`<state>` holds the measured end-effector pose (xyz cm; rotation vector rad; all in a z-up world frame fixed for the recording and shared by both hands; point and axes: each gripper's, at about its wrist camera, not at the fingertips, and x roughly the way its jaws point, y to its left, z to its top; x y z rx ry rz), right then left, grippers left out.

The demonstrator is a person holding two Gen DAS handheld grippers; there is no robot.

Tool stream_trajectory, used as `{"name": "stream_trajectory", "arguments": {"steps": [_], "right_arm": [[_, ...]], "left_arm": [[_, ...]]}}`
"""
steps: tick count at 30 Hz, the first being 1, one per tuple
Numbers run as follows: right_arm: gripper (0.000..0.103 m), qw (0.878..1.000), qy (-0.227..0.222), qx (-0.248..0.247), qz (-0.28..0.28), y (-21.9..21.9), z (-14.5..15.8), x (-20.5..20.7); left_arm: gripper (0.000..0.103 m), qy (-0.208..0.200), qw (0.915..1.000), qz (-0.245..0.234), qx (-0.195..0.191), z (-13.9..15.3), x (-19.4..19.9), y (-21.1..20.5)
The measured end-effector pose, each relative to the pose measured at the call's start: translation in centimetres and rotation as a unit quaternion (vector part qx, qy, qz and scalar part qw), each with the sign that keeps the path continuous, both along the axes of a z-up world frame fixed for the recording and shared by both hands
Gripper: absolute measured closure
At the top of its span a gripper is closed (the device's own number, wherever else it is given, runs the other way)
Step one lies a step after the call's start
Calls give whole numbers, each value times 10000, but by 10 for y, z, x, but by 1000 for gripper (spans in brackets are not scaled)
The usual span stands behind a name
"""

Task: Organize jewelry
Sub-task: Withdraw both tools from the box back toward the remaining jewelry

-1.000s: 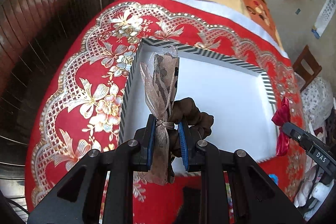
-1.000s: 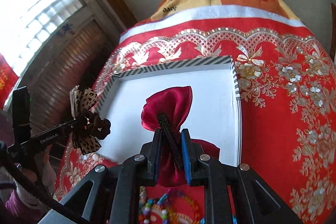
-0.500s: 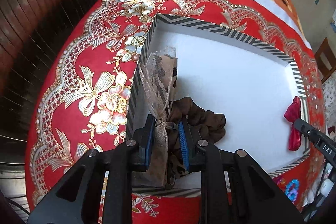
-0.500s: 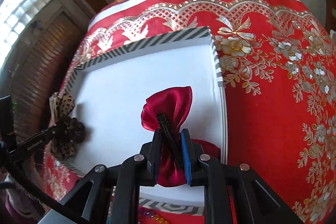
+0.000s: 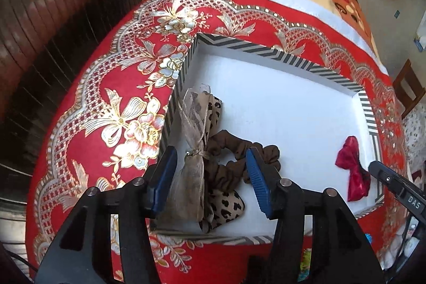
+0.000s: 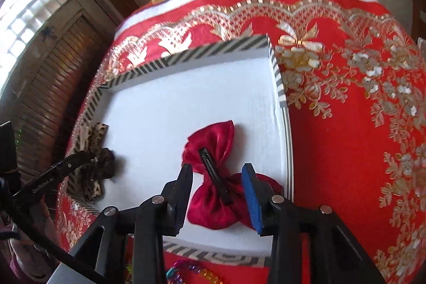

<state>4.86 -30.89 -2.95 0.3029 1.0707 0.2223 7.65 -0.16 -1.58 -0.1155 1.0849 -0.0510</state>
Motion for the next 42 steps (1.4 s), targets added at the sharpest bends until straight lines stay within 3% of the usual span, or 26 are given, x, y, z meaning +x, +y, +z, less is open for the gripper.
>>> {"name": "stream_trajectory", "arguments": {"steps": [3,9,14,26,42], "right_arm": [[61,9997,-209,-71,-55,0,14,-14],[60,9986,-487,-143,-135,6,35,-47],[59,9974,-612,-340,-151,19,46,-77],[58,9955,-714,-412,-471,43,42,-151],[58,9937,-590,-684,-658,51,30,-219]], "left_arm": [[49,-136,9999,72,47,8,-11,1],[49,-325,9992,-6,248,24,-38,1],[49,-429,9990,12,135,36,-67,2],[50,-593,9964,-523,309,46,-136,6],[50,-612,9946,-703,448,41,-188,-5]]}}
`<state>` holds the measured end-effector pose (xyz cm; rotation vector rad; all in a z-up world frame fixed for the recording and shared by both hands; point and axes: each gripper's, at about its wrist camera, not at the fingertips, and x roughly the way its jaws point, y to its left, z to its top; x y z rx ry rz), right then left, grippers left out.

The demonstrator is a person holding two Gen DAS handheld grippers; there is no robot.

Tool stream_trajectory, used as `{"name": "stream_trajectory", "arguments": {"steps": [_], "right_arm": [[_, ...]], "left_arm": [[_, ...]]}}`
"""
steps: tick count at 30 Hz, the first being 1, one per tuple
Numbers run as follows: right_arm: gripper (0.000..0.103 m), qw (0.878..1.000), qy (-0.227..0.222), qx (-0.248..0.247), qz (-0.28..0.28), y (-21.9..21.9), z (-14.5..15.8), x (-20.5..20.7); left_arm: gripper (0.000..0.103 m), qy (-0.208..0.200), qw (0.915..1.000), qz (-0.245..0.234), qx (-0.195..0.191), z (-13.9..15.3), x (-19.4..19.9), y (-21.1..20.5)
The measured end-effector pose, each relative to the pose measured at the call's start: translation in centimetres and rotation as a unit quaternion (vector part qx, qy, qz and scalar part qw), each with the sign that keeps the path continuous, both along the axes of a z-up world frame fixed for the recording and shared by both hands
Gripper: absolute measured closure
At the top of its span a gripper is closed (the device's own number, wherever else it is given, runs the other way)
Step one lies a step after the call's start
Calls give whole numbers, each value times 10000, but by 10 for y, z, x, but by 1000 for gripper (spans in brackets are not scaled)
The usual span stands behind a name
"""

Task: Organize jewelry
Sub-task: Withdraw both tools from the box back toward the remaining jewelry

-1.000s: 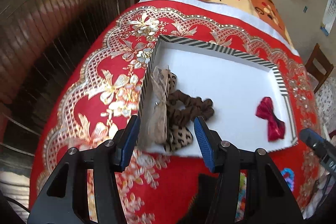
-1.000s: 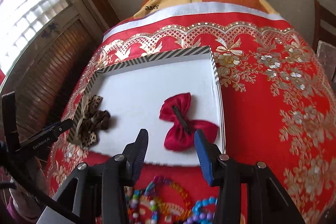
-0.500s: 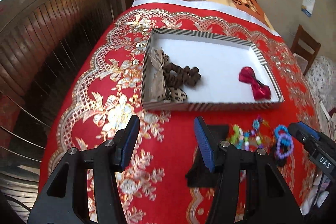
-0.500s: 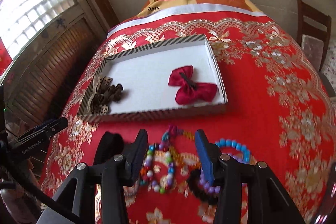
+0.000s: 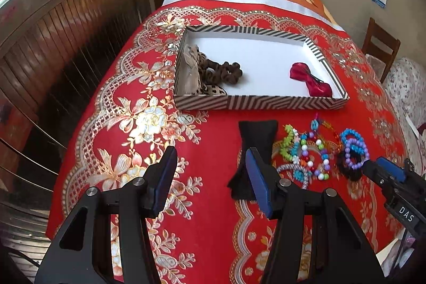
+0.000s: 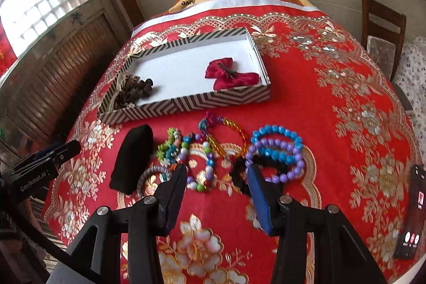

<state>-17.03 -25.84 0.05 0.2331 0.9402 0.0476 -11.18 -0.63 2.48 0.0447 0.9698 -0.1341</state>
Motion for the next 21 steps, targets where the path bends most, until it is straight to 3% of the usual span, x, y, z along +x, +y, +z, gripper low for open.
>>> {"name": "stream_trajectory", "arguments": {"steps": [21], "right_arm": [[57,9997,120,-105,-206,-20,-8,-20]], "left_arm": [[50,208,9993,32,-310,-5,-19,-11]]}}
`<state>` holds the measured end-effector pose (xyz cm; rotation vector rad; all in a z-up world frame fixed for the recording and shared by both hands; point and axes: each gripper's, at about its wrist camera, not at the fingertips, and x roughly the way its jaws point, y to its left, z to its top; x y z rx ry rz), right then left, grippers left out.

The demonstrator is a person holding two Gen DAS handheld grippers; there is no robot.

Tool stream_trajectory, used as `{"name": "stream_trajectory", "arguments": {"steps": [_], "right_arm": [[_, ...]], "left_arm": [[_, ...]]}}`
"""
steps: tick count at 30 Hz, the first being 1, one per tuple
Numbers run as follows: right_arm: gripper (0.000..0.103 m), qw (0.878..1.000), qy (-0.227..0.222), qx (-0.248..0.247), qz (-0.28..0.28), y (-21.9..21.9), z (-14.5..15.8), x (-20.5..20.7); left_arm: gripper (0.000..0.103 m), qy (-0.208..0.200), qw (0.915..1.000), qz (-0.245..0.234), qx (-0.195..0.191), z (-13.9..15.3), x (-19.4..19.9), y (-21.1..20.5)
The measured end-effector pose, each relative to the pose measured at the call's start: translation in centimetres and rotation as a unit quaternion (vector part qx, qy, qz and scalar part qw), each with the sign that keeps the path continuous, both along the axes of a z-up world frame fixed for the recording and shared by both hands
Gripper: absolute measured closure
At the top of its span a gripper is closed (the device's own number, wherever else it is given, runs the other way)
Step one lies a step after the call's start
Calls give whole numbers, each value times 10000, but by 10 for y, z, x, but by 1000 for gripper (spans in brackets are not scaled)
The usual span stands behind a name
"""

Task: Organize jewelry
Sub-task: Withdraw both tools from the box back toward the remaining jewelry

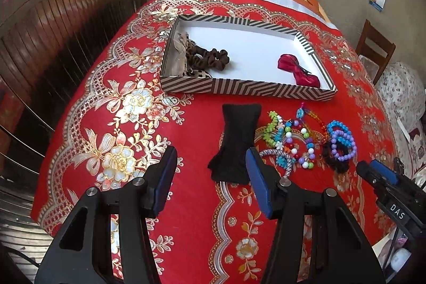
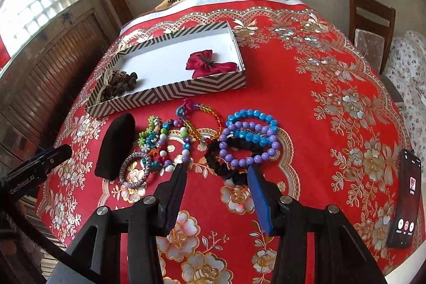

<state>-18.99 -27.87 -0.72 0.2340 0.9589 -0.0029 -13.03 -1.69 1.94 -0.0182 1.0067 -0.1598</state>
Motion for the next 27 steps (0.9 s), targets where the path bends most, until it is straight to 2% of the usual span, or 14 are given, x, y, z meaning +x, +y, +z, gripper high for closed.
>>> {"name": "stream_trajectory", "arguments": {"steps": [14,27], "right_arm": [[57,9996,71,117,-238,-34,-6,-6],[57,9985,151,315,-428,-61,-20,-7]], "left_arm": [[50,330,9991,-38,-254,-12,0,1],[50,430,9985,-145,-321,-11,10,-9]]}}
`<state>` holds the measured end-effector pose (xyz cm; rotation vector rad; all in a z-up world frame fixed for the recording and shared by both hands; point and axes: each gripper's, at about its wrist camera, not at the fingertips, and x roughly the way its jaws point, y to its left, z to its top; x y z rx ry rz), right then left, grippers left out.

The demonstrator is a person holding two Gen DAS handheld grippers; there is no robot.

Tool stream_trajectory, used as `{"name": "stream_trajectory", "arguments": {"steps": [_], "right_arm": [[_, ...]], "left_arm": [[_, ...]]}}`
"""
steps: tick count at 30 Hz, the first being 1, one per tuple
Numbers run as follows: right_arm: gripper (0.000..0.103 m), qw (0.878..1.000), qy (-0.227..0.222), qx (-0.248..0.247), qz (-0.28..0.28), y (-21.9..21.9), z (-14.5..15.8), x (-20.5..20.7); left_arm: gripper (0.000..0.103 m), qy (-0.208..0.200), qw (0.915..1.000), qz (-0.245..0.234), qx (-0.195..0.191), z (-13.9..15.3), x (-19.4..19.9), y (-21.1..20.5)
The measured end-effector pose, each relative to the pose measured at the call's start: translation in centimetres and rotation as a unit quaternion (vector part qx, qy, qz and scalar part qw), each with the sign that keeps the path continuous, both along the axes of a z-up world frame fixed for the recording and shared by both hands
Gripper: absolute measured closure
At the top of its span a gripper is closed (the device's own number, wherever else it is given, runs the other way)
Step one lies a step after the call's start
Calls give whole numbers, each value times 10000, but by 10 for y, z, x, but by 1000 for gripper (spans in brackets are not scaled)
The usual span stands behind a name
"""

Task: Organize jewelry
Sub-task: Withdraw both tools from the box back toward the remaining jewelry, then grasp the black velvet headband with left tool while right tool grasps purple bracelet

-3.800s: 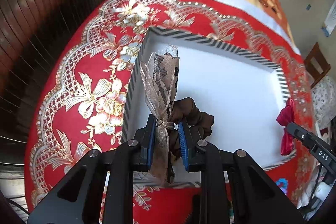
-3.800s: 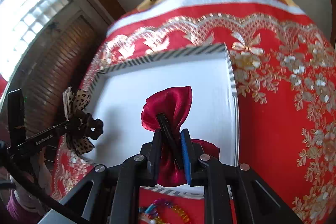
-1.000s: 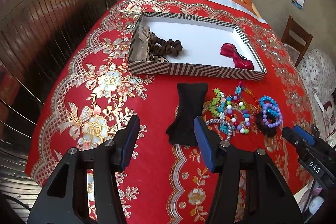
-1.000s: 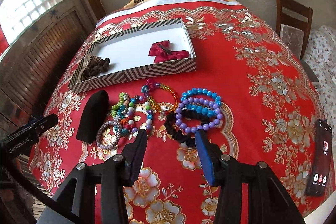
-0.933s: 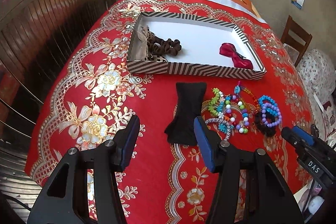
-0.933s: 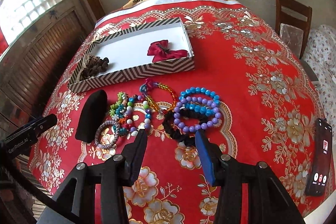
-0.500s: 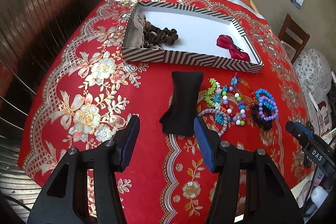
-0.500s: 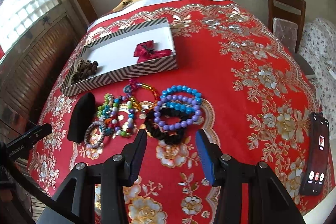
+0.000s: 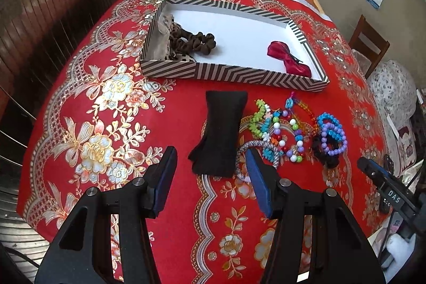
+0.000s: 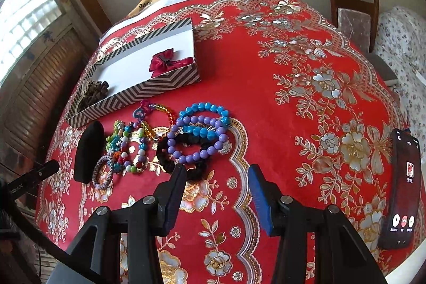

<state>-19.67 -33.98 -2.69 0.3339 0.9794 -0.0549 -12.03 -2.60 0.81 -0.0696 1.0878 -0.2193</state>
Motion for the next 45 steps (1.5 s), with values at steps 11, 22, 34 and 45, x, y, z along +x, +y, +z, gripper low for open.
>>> {"name": "stream_trajectory", "arguments": {"steps": [11,22,34,45], "right_arm": [[57,10000,-39,60,-25,-7,-6,13],[57,9997,-93,195,-106,-21,-11,22],[57,9999,-52,163,-12,-13,-5,33],[63,9996,-139,238,104,-8,-8,36]], "left_arm": [[50,113,9999,-75,46,-7,14,-6],[50,160,9997,-183,25,-10,26,-13],[50,259,9995,-173,98,-21,32,-10],[50,357,9992,-87,-170,-18,35,3]]}}
